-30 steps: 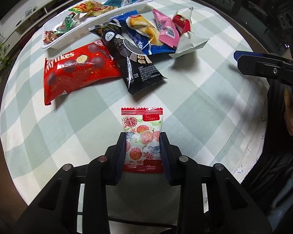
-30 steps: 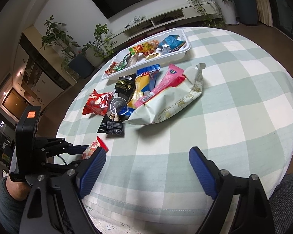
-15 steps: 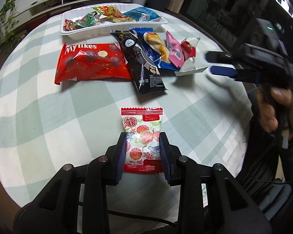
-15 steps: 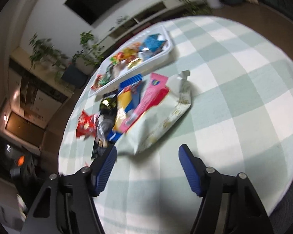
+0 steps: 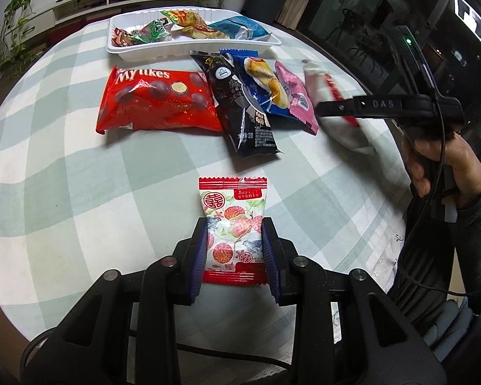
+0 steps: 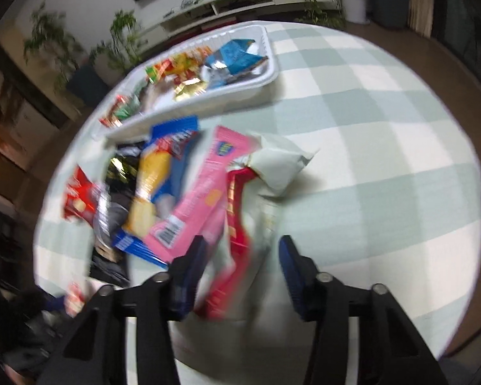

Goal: Organize snacks
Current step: 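Grasp the white bread bag with red stripe with the right tool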

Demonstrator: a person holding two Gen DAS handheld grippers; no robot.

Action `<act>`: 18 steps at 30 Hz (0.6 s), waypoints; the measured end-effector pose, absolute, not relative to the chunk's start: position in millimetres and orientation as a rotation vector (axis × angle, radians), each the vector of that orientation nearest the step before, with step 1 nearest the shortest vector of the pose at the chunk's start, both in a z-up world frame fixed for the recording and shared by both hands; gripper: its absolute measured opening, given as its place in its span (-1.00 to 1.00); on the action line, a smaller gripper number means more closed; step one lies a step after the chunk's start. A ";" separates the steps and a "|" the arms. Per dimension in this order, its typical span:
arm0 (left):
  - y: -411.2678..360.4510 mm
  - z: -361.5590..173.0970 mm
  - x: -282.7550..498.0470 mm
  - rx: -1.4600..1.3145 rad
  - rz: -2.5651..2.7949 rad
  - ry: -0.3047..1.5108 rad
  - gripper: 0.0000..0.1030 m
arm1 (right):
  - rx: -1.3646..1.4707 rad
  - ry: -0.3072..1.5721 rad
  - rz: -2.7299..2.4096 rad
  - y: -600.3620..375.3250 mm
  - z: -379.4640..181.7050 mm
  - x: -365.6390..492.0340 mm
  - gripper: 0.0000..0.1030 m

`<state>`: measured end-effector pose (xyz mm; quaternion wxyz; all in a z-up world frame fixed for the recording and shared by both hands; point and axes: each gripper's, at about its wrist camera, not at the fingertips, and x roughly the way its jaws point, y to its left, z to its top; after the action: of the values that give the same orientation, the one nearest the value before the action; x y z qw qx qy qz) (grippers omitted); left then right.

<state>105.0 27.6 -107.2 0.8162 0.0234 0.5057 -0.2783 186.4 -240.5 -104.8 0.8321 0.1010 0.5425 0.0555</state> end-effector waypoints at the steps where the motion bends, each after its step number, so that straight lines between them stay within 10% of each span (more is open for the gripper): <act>1: 26.9 -107.9 105.0 0.049 -0.595 1.079 -0.42 | 0.198 1.152 0.109 -243.0 -104.2 184.9 -0.09; 18: 26.4 -109.1 106.8 0.025 -0.572 1.075 -0.42 | -0.045 1.133 0.112 -228.2 -106.2 176.4 -0.29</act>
<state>106.8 26.4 -109.1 0.8203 0.0118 0.5048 -0.2688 176.4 -228.2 -106.2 0.8419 -0.0212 0.5366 0.0531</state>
